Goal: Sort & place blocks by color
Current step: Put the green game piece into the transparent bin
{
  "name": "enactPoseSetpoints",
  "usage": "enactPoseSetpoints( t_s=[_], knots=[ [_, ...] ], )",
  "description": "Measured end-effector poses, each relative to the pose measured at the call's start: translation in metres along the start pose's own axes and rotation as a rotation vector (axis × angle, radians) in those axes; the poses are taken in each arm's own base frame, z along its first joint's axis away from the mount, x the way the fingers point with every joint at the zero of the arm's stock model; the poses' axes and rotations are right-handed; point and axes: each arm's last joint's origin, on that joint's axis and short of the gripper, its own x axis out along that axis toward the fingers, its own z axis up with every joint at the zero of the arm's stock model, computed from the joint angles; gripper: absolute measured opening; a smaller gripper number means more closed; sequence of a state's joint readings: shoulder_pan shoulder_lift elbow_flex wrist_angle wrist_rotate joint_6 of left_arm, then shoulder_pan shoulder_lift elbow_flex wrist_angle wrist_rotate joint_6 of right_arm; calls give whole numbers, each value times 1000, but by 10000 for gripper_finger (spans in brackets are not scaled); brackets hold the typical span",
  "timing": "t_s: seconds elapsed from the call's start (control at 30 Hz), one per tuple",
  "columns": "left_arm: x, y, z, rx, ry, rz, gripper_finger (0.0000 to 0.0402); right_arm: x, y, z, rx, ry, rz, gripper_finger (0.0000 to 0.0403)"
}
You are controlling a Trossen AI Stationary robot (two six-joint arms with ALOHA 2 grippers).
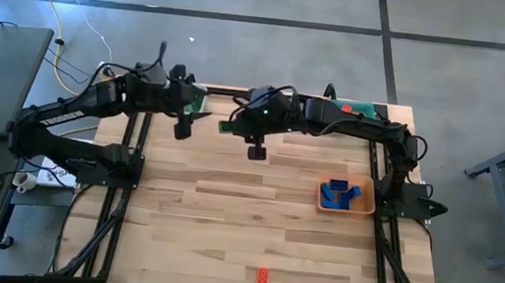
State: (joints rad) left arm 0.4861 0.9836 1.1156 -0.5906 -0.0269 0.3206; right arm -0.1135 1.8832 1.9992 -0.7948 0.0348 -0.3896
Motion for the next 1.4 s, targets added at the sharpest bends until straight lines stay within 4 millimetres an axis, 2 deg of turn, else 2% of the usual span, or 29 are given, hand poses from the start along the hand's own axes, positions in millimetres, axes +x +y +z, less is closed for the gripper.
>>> enactPoseSetpoints(
  t_s=[0.13, 0.43, 0.6, 1.0, 1.4],
  knots=[
    [-7, 4, 1, 28, -46, -28, 250, -3, -4, 5, 22, -27, -52, 111],
    [-14, 10, -1, 24, -95, -90, 250, -6, -19, 20, 49, -206, -140, 111],
    [-15, 12, 1, 0, -143, -155, 250, -8, -31, 20, 60, -252, -163, 111],
    [-17, 22, 14, -62, -281, -80, 250, -9, -50, 14, 80, -291, -163, 111],
    [1, 25, 20, -54, -318, -84, 250, -11, -52, 18, 137, -364, -103, 111]
  ],
)
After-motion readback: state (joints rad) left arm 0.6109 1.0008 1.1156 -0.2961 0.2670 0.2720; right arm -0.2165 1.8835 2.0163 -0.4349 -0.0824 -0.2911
